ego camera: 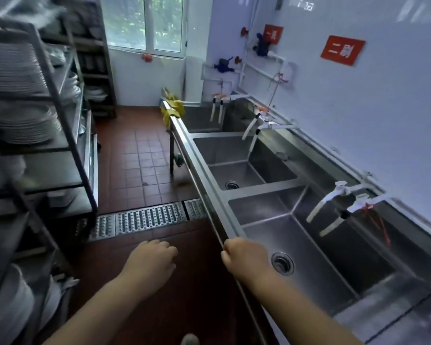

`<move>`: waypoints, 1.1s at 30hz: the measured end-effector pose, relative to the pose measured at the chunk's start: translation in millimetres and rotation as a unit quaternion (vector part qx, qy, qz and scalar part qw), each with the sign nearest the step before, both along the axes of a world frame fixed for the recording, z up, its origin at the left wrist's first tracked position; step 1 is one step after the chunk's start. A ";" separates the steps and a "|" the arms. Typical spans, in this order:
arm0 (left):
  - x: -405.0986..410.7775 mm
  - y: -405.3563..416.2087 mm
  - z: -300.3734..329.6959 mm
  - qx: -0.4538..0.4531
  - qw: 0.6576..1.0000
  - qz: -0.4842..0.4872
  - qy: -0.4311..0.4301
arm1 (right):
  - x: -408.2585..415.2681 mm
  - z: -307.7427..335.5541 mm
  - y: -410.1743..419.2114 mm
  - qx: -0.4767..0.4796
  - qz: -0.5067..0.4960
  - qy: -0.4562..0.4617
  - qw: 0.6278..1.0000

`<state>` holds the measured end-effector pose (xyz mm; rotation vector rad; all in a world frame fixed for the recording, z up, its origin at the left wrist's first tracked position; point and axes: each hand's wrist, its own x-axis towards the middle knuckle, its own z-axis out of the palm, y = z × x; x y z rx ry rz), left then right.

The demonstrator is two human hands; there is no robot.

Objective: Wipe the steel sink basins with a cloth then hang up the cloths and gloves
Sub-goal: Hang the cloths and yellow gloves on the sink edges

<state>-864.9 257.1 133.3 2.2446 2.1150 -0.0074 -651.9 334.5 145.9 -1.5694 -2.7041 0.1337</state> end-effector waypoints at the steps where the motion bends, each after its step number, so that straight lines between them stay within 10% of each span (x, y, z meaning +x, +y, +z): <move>1: -13.9 13.0 -0.6 -0.002 1.000 0.011 0.005 | -14.3 -2.7 18.9 0.001 0.010 0.001 1.000; 33: -460.6 547.2 1.1 -0.023 0.994 0.102 -0.018 | -434.2 -12.5 581.6 -0.045 -0.002 -0.006 0.999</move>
